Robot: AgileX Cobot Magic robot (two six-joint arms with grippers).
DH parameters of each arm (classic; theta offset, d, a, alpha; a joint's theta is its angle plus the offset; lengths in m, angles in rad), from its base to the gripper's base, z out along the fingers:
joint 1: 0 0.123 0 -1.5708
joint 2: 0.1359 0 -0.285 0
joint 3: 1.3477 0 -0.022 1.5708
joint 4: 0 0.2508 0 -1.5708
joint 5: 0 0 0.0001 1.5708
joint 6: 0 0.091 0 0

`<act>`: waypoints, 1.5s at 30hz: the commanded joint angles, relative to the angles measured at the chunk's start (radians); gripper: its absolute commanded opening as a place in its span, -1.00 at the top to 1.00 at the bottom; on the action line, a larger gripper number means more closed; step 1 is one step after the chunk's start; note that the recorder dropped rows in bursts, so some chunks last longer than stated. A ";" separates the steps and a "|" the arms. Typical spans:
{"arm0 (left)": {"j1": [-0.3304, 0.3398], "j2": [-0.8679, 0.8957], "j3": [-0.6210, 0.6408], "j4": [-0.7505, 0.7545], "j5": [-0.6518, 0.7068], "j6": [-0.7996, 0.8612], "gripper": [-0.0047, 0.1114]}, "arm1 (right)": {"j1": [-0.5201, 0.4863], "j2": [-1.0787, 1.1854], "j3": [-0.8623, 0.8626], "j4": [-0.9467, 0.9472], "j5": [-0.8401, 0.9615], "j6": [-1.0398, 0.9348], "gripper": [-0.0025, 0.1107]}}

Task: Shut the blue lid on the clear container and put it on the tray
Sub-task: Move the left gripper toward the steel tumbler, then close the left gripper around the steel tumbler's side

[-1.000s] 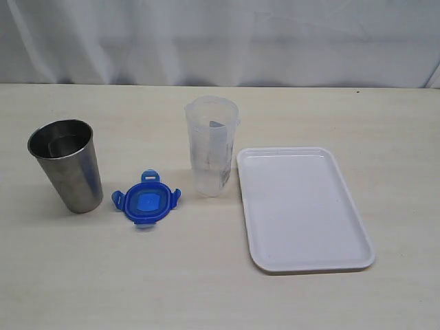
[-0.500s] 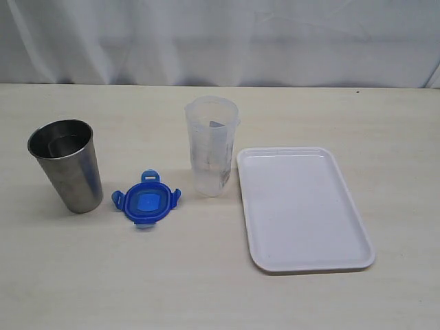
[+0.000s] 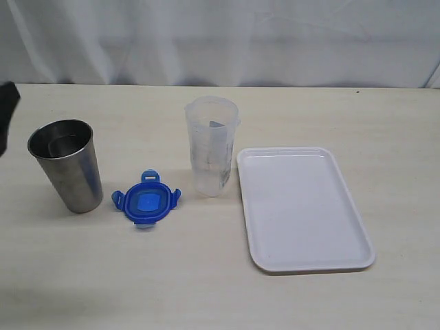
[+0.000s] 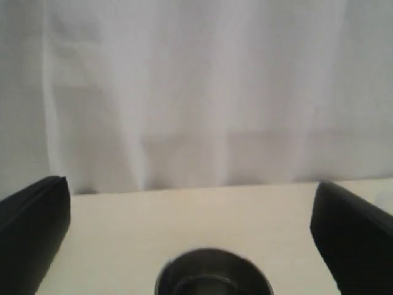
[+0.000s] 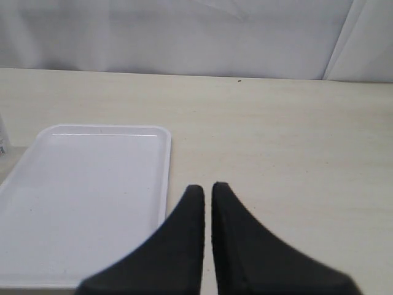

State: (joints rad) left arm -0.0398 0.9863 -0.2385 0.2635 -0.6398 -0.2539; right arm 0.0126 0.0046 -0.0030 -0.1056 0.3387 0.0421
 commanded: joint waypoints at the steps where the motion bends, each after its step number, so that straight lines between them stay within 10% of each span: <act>1: -0.007 0.146 0.007 0.052 -0.142 -0.004 -0.89 | 0.001 -0.005 0.003 0.004 0.003 0.003 0.88; 27: -0.007 0.750 0.044 0.090 -0.581 0.155 -0.89 | 0.001 -0.005 0.003 0.004 0.003 0.003 0.88; 45: -0.007 0.889 -0.046 0.100 -0.581 0.231 -0.89 | 0.001 -0.005 0.003 0.004 0.003 0.003 0.88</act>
State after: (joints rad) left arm -0.0398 1.8707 -0.2664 0.3353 -1.2043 -0.0263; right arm 0.0126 0.0046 -0.0030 -0.1056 0.3387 0.0421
